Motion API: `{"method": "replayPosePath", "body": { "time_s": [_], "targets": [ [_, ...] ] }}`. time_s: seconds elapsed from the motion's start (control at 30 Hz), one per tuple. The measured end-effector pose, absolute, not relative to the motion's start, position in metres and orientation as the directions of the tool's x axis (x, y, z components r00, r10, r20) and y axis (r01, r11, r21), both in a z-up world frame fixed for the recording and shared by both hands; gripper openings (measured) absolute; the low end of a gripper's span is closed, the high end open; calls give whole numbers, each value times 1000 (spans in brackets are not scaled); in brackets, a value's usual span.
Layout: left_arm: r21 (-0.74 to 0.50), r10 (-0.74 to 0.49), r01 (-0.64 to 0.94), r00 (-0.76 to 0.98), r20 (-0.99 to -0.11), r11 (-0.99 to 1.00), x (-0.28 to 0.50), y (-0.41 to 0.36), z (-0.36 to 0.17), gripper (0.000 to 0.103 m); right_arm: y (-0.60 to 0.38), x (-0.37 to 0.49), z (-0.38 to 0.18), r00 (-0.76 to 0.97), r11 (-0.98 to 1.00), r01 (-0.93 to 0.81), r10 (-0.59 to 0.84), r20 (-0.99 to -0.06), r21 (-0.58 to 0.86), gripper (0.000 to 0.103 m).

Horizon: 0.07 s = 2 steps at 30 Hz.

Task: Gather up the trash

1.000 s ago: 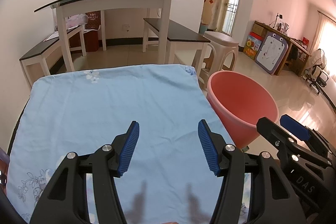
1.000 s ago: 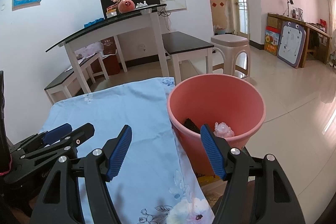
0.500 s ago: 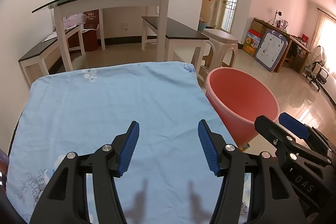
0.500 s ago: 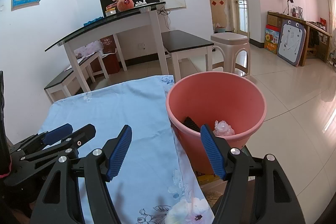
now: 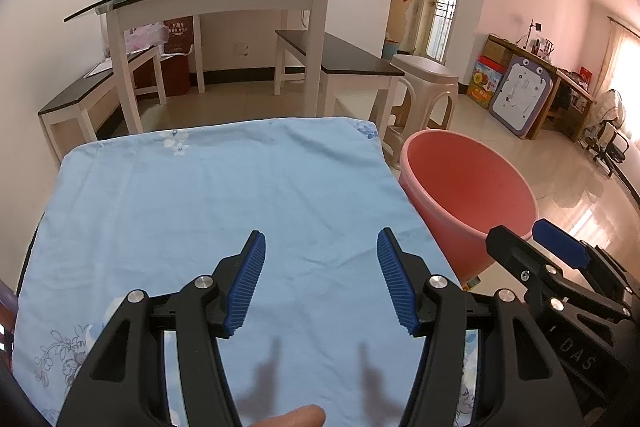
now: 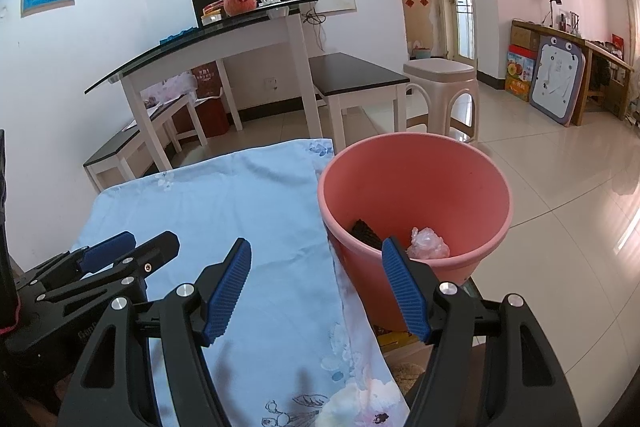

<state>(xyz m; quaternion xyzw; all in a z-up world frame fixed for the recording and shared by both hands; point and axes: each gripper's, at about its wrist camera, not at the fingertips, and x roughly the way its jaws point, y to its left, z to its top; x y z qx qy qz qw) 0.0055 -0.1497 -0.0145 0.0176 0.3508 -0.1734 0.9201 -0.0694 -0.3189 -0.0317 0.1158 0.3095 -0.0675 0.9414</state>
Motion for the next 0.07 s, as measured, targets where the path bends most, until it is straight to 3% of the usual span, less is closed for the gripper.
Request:
{"method": "replayPosePath", "body": {
  "time_s": [0.07],
  "targets": [
    [-89, -303, 327, 694, -653, 941, 7, -149, -15, 59, -319, -69, -32, 799, 964, 198, -55, -598, 176, 67]
  ]
}}
